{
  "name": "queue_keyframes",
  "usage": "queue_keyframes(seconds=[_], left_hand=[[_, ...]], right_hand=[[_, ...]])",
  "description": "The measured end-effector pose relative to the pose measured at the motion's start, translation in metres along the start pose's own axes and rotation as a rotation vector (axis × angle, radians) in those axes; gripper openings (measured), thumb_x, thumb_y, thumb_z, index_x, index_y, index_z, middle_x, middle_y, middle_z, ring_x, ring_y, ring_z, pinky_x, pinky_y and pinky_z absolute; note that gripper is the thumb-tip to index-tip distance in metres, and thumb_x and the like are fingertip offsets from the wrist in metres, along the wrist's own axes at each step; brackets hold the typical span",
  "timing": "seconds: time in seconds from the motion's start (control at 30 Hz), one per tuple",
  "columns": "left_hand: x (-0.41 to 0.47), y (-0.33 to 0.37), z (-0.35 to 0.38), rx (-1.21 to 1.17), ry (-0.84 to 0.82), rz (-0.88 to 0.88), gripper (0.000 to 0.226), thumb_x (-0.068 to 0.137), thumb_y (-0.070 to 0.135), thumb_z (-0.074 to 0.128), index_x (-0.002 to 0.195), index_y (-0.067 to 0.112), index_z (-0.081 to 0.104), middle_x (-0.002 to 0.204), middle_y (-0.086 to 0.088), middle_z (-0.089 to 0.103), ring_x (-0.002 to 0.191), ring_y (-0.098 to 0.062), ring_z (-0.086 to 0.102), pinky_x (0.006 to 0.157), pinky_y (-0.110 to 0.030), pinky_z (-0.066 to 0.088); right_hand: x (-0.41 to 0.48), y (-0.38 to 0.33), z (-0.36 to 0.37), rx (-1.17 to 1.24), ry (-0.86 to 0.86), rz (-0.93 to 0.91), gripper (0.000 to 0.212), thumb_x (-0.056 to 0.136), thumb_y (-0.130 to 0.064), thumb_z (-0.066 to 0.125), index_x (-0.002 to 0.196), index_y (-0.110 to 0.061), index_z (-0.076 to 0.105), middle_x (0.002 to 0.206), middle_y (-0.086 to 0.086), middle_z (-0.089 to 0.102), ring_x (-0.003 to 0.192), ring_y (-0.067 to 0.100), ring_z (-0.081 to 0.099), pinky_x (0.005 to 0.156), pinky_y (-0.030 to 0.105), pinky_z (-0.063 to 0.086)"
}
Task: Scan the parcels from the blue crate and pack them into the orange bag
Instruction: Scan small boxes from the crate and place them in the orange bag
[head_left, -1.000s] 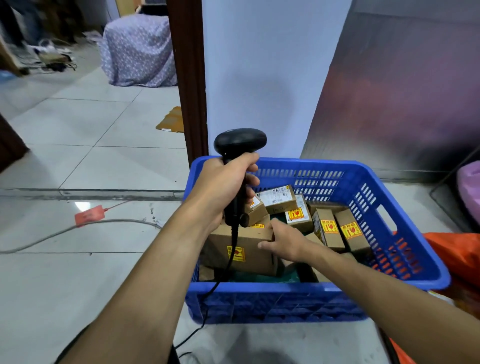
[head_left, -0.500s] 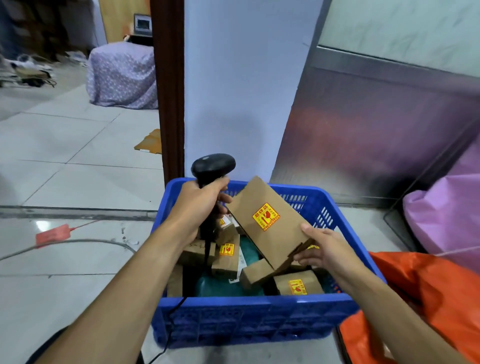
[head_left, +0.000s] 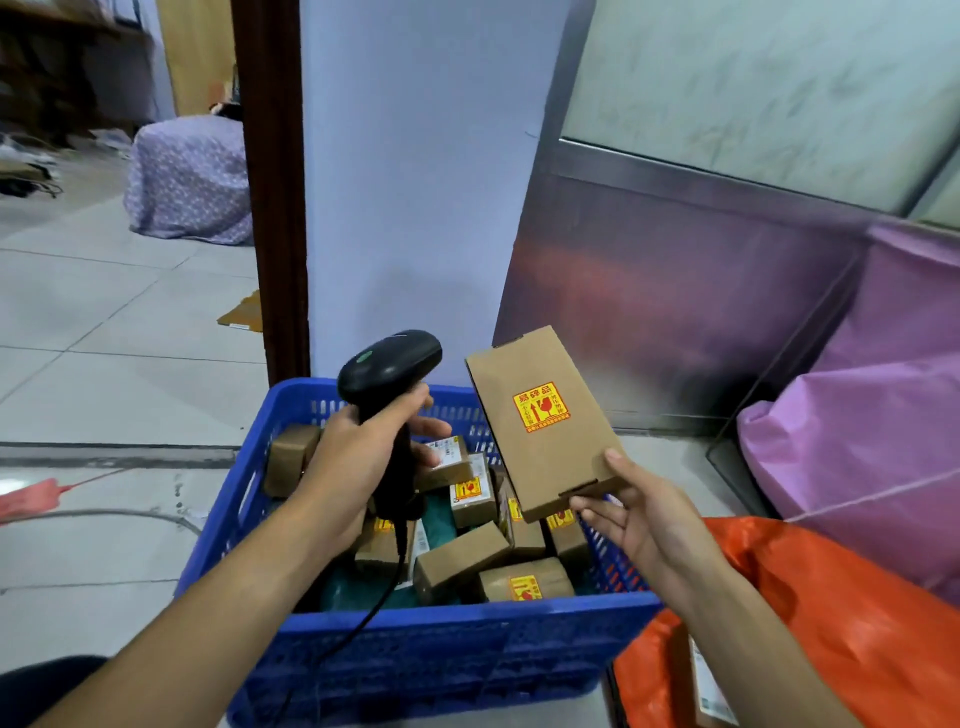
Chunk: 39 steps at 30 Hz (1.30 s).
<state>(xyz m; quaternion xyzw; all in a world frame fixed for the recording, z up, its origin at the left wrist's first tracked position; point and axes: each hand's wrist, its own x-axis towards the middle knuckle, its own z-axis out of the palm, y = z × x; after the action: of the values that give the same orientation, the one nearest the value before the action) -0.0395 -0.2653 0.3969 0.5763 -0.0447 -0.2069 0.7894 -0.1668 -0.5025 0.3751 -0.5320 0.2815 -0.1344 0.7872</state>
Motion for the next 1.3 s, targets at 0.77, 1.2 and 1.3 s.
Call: queue_keyframes(seconds=[0.77,1.2,1.3], left_hand=[[-0.001,-0.023,0.02,0.12,-0.018,0.06,0.02,0.097,0.02,0.067,0.108,0.005,0.072,0.092,-0.017,0.078,0.077,-0.023,0.071,0.08,-0.04,0.057],[0.006,-0.03,0.032,-0.313,0.011,-0.176,0.044,0.079,0.021,0.079,0.12,0.009,0.068,0.107,-0.021,0.078,0.101,-0.033,0.077,0.101,-0.045,0.055],[0.004,-0.027,0.029,-0.345,0.013,-0.181,0.047,0.074,0.022,0.082,0.119,0.012,0.07,0.106,-0.02,0.078,0.1,-0.033,0.077,0.1,-0.045,0.056]], right_hand=[[-0.003,-0.009,0.005,0.042,-0.174,-0.058,0.047,0.086,-0.013,0.067,0.13,-0.003,0.055,0.101,0.02,0.076,0.077,0.028,0.074,0.065,0.028,0.062],[-0.023,0.028,0.031,-1.149,0.097,-1.026,0.067,0.082,-0.019,0.082,0.134,-0.037,0.045,0.13,-0.011,0.06,0.08,0.006,0.069,0.057,0.02,0.058],[-0.021,0.032,0.041,-1.339,0.066,-1.19,0.073,0.077,-0.017,0.086,0.137,-0.024,0.046,0.146,0.001,0.053,0.077,0.013,0.069,0.045,0.02,0.055]])
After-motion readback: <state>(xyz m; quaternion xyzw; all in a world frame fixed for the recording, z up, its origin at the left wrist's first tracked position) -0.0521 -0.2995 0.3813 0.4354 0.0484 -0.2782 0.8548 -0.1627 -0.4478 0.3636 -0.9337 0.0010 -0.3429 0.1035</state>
